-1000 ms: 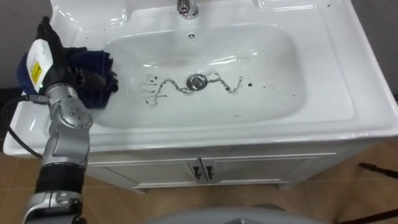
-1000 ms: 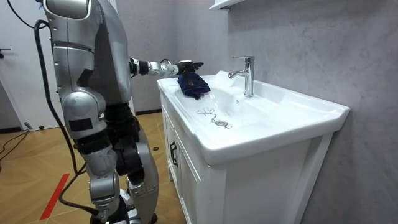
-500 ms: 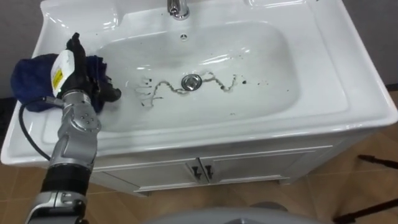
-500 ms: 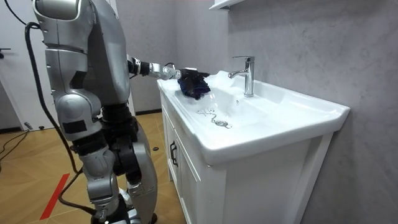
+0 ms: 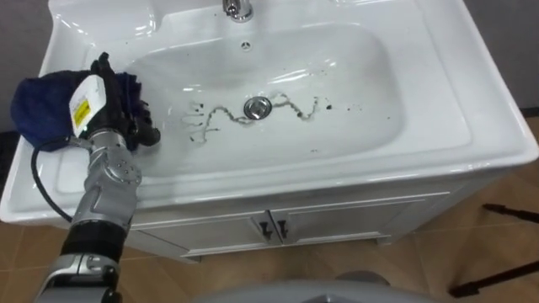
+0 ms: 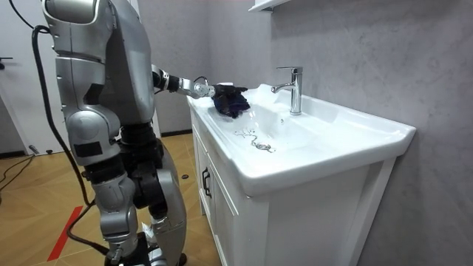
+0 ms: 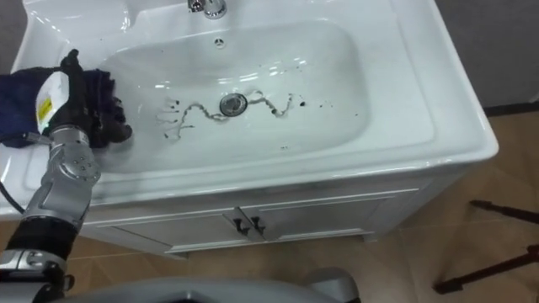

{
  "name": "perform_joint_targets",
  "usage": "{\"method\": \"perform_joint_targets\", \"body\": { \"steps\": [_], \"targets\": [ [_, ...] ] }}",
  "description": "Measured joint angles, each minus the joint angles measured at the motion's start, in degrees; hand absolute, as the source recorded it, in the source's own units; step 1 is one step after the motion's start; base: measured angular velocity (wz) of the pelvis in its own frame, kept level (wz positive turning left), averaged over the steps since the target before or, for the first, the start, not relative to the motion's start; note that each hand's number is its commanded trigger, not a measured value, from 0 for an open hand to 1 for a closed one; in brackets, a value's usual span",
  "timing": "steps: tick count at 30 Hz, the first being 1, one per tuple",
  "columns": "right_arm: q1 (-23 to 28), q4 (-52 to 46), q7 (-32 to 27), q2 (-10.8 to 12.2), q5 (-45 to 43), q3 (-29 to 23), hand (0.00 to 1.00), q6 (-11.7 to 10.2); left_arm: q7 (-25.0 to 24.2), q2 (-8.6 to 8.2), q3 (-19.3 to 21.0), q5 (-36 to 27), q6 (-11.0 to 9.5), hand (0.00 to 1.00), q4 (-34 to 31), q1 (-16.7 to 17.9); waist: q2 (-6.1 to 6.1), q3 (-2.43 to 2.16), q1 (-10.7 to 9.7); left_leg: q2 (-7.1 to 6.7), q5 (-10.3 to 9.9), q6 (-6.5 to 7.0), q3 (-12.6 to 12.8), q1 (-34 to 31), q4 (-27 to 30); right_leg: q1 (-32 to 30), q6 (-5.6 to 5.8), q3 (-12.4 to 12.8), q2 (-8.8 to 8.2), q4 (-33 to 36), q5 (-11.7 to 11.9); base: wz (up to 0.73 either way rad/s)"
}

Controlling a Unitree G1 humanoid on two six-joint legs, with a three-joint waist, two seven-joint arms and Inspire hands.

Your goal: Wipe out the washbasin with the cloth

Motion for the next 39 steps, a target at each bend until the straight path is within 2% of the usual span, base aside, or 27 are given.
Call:
{"method": "perform_joint_targets", "body": {
  "steps": [4, 8, 12, 17, 23, 25, 29, 39],
  "targets": [
    [0.2, 0.5, 0.0, 0.0, 2.4, 0.0, 0.00, -1.0, 6.3, 0.01, 1.1, 0.0, -1.2, 0.00, 0.0, 0.1, -0.19, 0.21, 0.3, -0.08, 0.0, -0.03, 0.1, 1.1, -0.7, 0.9, 0.00, 0.1, -0.03, -0.3, 0.0, 0.00],
    [0.3, 0.5, -0.1, 0.0, 2.4, 0.0, 0.00, -1.2, 11.2, 0.29, 1.4, 0.0, -2.4, 0.00, 0.0, 0.0, 0.12, 0.17, 0.6, -0.17, 0.0, -0.05, -0.4, 1.3, -1.0, 1.0, 0.00, 0.1, -0.03, -0.3, 0.0, 0.00],
    [1.4, 0.6, -0.5, 0.0, 3.0, 0.1, 0.00, -1.3, 14.9, 0.29, 1.4, 0.0, -2.9, 0.00, 0.0, 0.0, 0.16, 0.14, 1.5, -0.30, 0.0, -0.06, -0.3, 2.2, -1.5, 1.6, 0.09, 0.1, -0.11, -0.3, -0.1, -0.02],
    [1.6, 0.7, -0.6, 0.0, 3.0, 0.1, 0.00, -1.5, 17.9, 0.29, 1.5, -0.1, -3.6, 0.00, 0.0, 0.1, -0.08, 0.08, 1.7, -0.35, 0.0, -0.05, -0.4, 2.3, -1.5, 1.7, 0.13, 0.1, -0.14, -0.3, -0.1, 0.00],
    [1.9, 0.8, -0.5, 0.0, 3.0, 0.0, 0.00, -1.6, 19.8, 0.29, 1.5, -0.3, -4.0, 0.00, 0.0, 0.1, -0.45, -0.32, 1.7, -0.34, 0.0, -0.05, 0.0, 3.1, -1.8, 2.2, 0.13, 0.4, -0.14, -0.4, -0.1, -0.02],
    [2.0, 0.8, -0.5, 0.0, 3.0, 0.0, 0.00, -1.6, 19.7, 0.29, 1.5, -0.5, -4.0, 0.00, 0.0, 0.2, -0.55, -0.29, 1.7, -0.37, 0.0, -0.05, 0.1, 3.6, -1.9, 2.8, 0.13, 0.4, -0.16, -0.6, -0.1, 0.00],
    [2.0, 2.1, -0.6, 0.0, 2.9, 0.0, 0.00, -1.5, 19.4, 0.28, 1.5, -1.9, -3.9, 0.00, 1.7, 0.2, -0.69, -0.62, 1.7, -0.41, 0.0, -0.06, 0.1, 4.2, -2.1, 3.7, 0.13, 0.2, -0.17, -1.3, -0.1, 0.00],
    [1.9, 2.4, -0.5, 0.0, 2.5, 0.0, 0.00, -1.1, 16.9, 0.27, 1.5, -2.8, -3.7, 0.00, 2.1, 1.3, -0.71, -0.54, 1.7, -0.42, 0.0, -0.09, 0.1, 4.5, -2.5, 3.8, 0.13, 0.1, -0.17, -1.5, -0.1, 0.00]
  ]
}}
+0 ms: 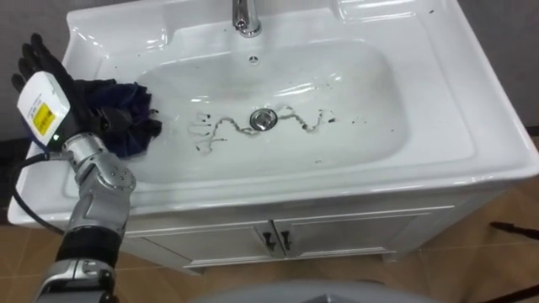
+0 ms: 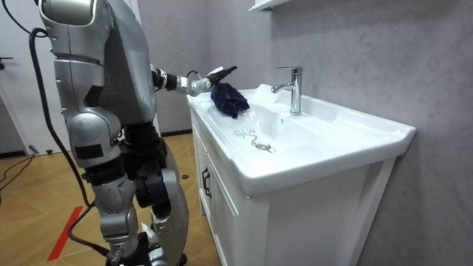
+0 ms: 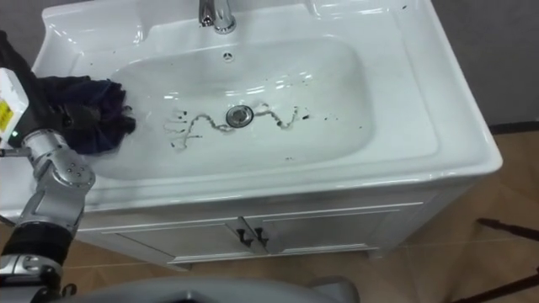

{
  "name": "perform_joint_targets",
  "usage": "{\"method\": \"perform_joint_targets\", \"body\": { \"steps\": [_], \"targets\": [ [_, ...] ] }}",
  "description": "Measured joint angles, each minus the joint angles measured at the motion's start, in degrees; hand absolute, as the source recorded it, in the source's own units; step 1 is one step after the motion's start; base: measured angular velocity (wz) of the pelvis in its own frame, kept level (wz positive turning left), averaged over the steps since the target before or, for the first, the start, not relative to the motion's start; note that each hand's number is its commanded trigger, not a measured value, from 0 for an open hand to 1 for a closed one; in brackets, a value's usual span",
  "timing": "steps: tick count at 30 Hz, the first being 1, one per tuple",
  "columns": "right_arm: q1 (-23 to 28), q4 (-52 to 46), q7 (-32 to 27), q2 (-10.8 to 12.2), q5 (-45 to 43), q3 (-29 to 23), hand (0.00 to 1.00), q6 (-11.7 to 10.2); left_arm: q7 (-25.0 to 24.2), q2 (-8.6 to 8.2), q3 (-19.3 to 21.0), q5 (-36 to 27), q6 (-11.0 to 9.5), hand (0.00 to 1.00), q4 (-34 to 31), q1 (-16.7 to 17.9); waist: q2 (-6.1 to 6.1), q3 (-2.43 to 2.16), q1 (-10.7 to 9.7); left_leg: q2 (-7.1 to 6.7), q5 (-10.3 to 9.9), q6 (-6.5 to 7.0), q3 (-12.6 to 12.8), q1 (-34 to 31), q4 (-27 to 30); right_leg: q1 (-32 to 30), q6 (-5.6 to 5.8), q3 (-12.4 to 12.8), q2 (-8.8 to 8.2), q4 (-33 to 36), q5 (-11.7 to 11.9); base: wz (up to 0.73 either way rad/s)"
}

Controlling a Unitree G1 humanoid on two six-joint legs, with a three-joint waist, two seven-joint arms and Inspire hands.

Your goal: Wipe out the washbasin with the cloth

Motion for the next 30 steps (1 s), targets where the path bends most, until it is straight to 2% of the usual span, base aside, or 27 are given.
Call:
{"method": "perform_joint_targets", "body": {
  "steps": [4, 9, 15, 21, 30],
  "targets": [
    [-0.1, 0.0, 0.0, 0.0, -0.6, -0.1, 0.00, 0.5, -0.9, -0.01, 0.3, -0.1, 0.3, 0.00, 0.0, 0.0, -0.09, -0.02, 0.1, -0.03, 0.0, 0.00, -0.1, -0.1, 0.0, 0.1, 0.00, 0.0, 0.00, -0.5, 0.0, 0.00],
    [0.0, -0.3, 0.1, 0.0, -0.5, -1.3, 0.00, 1.8, -4.7, -0.04, 1.3, -2.0, 2.2, 0.00, 0.1, 0.1, -0.35, -0.03, 0.1, 0.04, -0.1, -0.12, -0.4, -0.7, 0.7, -0.1, -0.02, -0.1, 0.07, -0.2, 0.0, 0.00],
    [-0.1, -0.4, 0.1, -0.1, -0.5, -1.3, 0.00, 2.5, -8.1, -0.21, 1.7, -2.0, 2.4, 0.00, 0.9, 0.1, -0.51, 0.02, 0.2, 0.12, -0.2, -0.18, -0.5, -0.5, 0.8, -0.2, -0.02, 0.0, 0.15, 0.3, 0.0, 0.00],
    [0.0, -0.4, 0.8, -0.1, -0.4, -1.3, 0.00, 3.3, -11.8, -0.50, 1.8, -2.1, 3.5, 0.00, 1.4, 0.1, -0.47, 0.00, 0.1, 0.16, -0.2, -0.09, -0.6, -0.6, 1.0, -0.4, -0.05, 0.2, 0.18, 0.3, 0.0, 0.00],
    [0.0, -0.7, 1.1, -0.1, -0.7, -2.2, 0.00, 4.9, -15.1, -0.52, 3.2, -4.1, 4.7, 0.00, 1.8, 0.1, -0.09, -0.23, 0.1, 0.16, -0.2, -0.09, -0.6, -0.5, 0.8, -0.6, -0.06, 0.4, 0.21, 0.4, 0.0, 0.00]
  ]
}}
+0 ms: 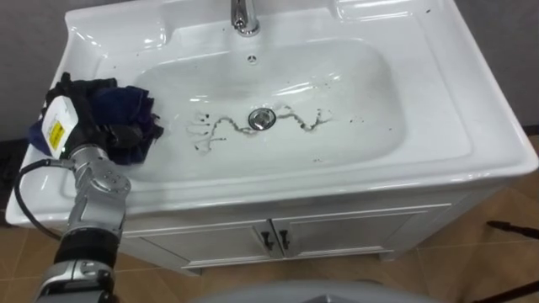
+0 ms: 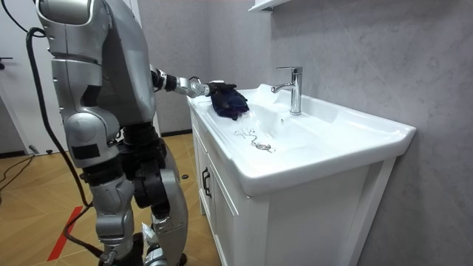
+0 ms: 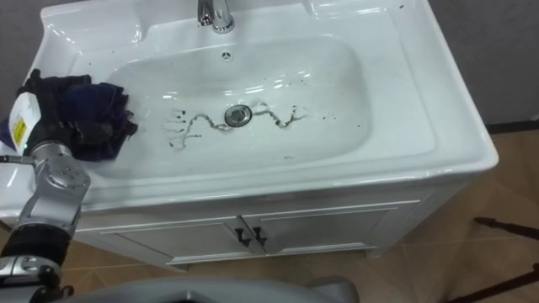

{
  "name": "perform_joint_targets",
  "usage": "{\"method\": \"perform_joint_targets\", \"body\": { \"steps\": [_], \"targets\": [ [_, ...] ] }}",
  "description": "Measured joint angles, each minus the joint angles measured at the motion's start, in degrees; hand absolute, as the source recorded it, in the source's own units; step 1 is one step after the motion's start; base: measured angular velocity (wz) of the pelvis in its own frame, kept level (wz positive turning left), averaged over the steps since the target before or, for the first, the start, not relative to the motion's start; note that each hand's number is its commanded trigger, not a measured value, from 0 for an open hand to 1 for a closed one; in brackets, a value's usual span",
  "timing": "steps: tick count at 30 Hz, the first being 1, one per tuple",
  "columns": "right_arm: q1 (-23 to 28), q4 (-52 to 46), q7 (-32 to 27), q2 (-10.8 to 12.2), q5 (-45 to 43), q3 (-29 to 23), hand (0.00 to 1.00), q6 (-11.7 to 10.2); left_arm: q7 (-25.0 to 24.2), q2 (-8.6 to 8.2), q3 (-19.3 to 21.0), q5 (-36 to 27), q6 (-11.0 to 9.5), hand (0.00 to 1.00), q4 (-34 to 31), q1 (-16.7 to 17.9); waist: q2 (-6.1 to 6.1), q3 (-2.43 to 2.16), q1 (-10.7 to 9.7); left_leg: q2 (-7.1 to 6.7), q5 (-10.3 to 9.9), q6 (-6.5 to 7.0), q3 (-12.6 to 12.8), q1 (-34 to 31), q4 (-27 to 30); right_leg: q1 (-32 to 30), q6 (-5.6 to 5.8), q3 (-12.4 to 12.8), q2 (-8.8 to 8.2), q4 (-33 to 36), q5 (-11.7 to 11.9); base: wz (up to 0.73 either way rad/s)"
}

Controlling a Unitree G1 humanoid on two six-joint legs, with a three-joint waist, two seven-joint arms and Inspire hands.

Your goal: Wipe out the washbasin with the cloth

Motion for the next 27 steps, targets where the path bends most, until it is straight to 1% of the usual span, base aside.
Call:
{"method": "perform_joint_targets", "body": {
  "steps": [8, 13, 16, 19, 21, 25, 27],
  "targets": [
    [-0.6, -0.3, -0.1, -0.1, 0.0, 0.0, 0.00, 0.1, -2.3, -0.04, 0.9, 0.0, -0.2, 0.00, 0.7, -0.1, -0.03, 0.03, 0.0, -0.05, 0.0, -0.04, 0.0, -0.1, -0.1, 0.0, -0.05, -0.1, -0.01, -0.1, -0.1, 0.00],
    [-0.6, -0.7, -0.1, -0.1, 0.0, -0.1, 0.00, 0.2, -2.5, 0.04, 0.9, -1.1, -0.6, 0.00, 3.6, -1.7, -0.05, 0.02, 0.4, -0.01, 0.0, -0.08, 0.2, 0.1, -0.3, 0.0, -0.17, 0.1, 0.04, 0.1, -0.2, -0.01],
    [-0.3, -1.9, -0.1, -0.2, 0.0, -0.7, 0.00, 1.2, -3.5, 0.23, 0.9, -1.1, -0.6, 0.00, 4.3, -2.3, -0.09, -0.01, 0.9, 0.02, 0.1, -0.18, 0.4, 0.6, -0.5, 0.2, -0.22, 0.5, 0.13, 0.1, -0.2, -0.08],
    [0.2, -2.9, -0.1, -0.2, 0.0, -1.1, 0.00, 1.4, -4.8, 0.37, 0.9, -1.0, -0.6, 0.00, 4.8, -2.6, -0.14, -0.03, 1.3, 0.07, 0.1, -0.23, 0.6, 1.0, -0.7, 0.3, -0.30, 0.9, 0.19, 0.1, -0.3, -0.06],
    [0.2, -3.0, -0.2, -0.2, -0.2, -1.1, 0.00, 1.6, -5.4, 0.51, 0.9, -0.7, -0.6, 0.00, 5.1, -2.8, -0.15, -0.04, 1.4, 0.09, 0.1, -0.23, 0.6, 1.0, -0.7, 0.3, -0.36, 0.9, 0.21, 0.1, -0.3, 0.00],
    [0.2, -3.2, -0.2, -0.2, -0.3, -1.1, 0.00, 2.6, -8.1, 0.87, 1.1, 2.5, -0.6, 0.00, 6.9, -3.6, -0.25, -0.05, 1.6, 0.12, 0.1, -0.34, 0.6, 1.0, -0.3, -0.2, -0.55, 0.9, 0.08, 1.4, -0.9, 0.00],
    [0.2, -3.4, -0.2, -0.2, -0.3, -1.1, 0.00, 2.6, -9.2, 1.31, 1.1, 2.9, -0.4, 0.00, 6.9, -4.0, -0.25, -0.05, 1.4, 0.20, 0.0, -0.40, 0.6, 1.0, -0.2, -0.2, -0.63, 0.7, 0.10, 1.5, -1.1, 0.00]
  ]
}}
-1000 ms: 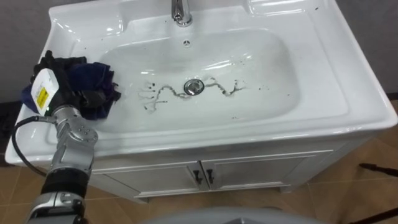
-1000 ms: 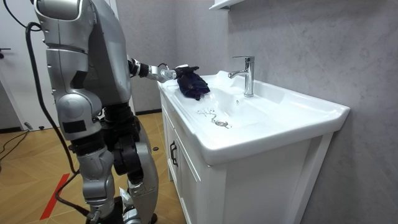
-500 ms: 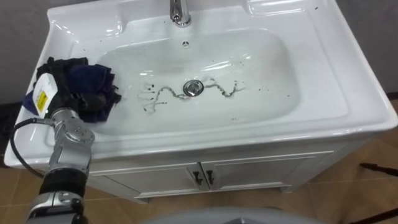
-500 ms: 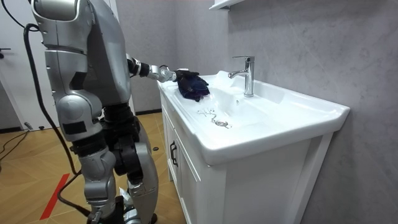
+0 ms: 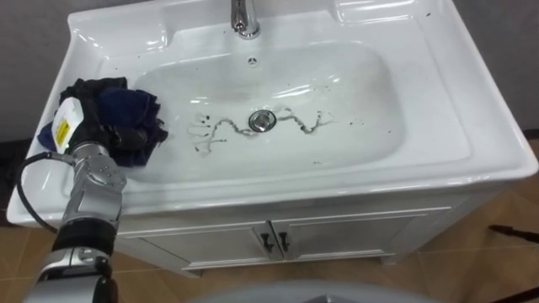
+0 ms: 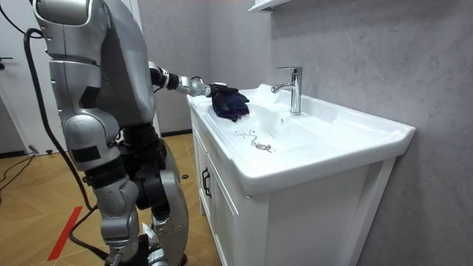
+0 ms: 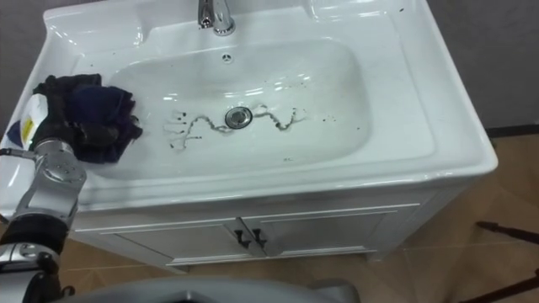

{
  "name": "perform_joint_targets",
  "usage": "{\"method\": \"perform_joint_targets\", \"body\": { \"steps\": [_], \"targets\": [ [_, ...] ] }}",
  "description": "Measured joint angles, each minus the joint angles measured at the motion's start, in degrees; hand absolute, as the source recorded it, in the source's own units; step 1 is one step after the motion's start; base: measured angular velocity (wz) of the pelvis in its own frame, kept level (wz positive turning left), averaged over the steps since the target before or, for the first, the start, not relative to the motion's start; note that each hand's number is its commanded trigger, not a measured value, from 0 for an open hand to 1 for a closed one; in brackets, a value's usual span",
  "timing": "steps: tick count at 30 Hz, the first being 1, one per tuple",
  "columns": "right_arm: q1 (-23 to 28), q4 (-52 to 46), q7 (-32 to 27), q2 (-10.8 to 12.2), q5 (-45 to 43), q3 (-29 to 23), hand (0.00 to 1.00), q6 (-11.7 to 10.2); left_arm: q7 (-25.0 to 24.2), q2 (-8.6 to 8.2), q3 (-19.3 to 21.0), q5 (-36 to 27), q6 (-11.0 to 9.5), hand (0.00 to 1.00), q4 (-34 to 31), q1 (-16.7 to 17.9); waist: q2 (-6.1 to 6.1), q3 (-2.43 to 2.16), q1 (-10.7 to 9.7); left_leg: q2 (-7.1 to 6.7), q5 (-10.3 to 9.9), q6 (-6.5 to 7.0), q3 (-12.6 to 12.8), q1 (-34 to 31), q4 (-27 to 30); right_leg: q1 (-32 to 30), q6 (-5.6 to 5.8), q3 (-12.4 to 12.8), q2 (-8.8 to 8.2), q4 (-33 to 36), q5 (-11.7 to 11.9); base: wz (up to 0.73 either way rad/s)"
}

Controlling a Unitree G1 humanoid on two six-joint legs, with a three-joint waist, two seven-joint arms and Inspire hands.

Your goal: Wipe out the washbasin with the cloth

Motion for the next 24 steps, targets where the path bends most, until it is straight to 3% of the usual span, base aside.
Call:
{"method": "perform_joint_targets", "body": {
  "steps": [4, 10, 14, 15, 16, 17, 24],
  "targets": [
    [0.0, -0.6, 0.0, 0.0, -1.9, 0.0, 0.00, 0.0, -1.6, 0.33, -0.1, 0.7, 0.7, 0.00, 0.0, -0.4, -0.03, -0.01, -0.1, 0.04, 0.1, -0.09, -0.1, -0.1, 0.1, 0.0, -0.11, -0.4, -0.02, 0.2, -0.1, 0.03],
    [-0.1, -1.3, -0.3, 0.0, -2.3, 0.0, 0.00, 0.0, -4.1, 0.31, -0.2, 6.9, 1.8, 0.00, 0.1, -1.1, -0.04, 0.00, -0.1, 0.01, 0.1, -0.09, -0.2, -0.2, 0.2, 0.0, -0.08, -0.3, -0.02, 0.2, -0.1, 0.00],
    [-0.2, -1.4, -0.3, 0.0, -4.3, 0.0, 0.00, -0.1, -5.3, 0.26, -0.2, 9.9, 1.8, 0.53, 0.4, -0.7, -0.09, 0.03, -0.1, 0.00, 0.1, -0.13, -0.2, 0.0, -0.1, 0.3, -0.09, -0.2, 0.00, 0.1, -0.1, 0.00],
    [-0.2, -1.3, -0.3, -0.1, -4.2, 0.0, 0.00, -0.1, -5.5, 0.26, -0.2, 10.6, 1.8, 0.60, 0.4, -0.8, -0.10, 0.03, -0.1, -0.01, 0.1, -0.15, -0.1, 0.2, -0.1, 0.4, -0.09, -0.2, 0.00, 0.1, -0.1, -0.05],
    [-0.2, -1.2, -0.2, -0.1, -4.2, 0.0, 0.00, -0.1, -5.6, 0.26, -0.2, 11.9, 1.8, 0.96, 0.6, -0.7, -0.17, 0.07, -0.1, -0.04, 0.2, -0.27, 0.0, 0.8, -0.6, 0.8, -0.10, 0.1, 0.02, -0.1, -0.1, -0.08],
    [-0.3, -1.2, -0.2, -0.1, -4.3, 0.0, 0.00, -0.2, -5.6, 0.25, -0.2, 13.5, 1.8, 1.00, 0.9, -0.7, -0.26, 0.05, -0.1, -0.07, 0.3, -0.36, 0.0, 1.2, -1.0, 1.3, -0.12, 0.3, 0.07, -0.4, -0.1, -0.08],
    [-0.1, -1.0, -0.4, -0.1, -4.3, 0.0, 0.00, -0.4, -4.4, 0.31, 0.0, 20.0, 1.8, 1.00, 0.9, -0.9, -0.28, 0.05, 0.0, -0.16, 0.5, -0.65, 0.2, 2.9, -2.0, 2.2, -0.35, 0.6, 0.05, -0.9, -0.2, -0.06]
  ]
}}
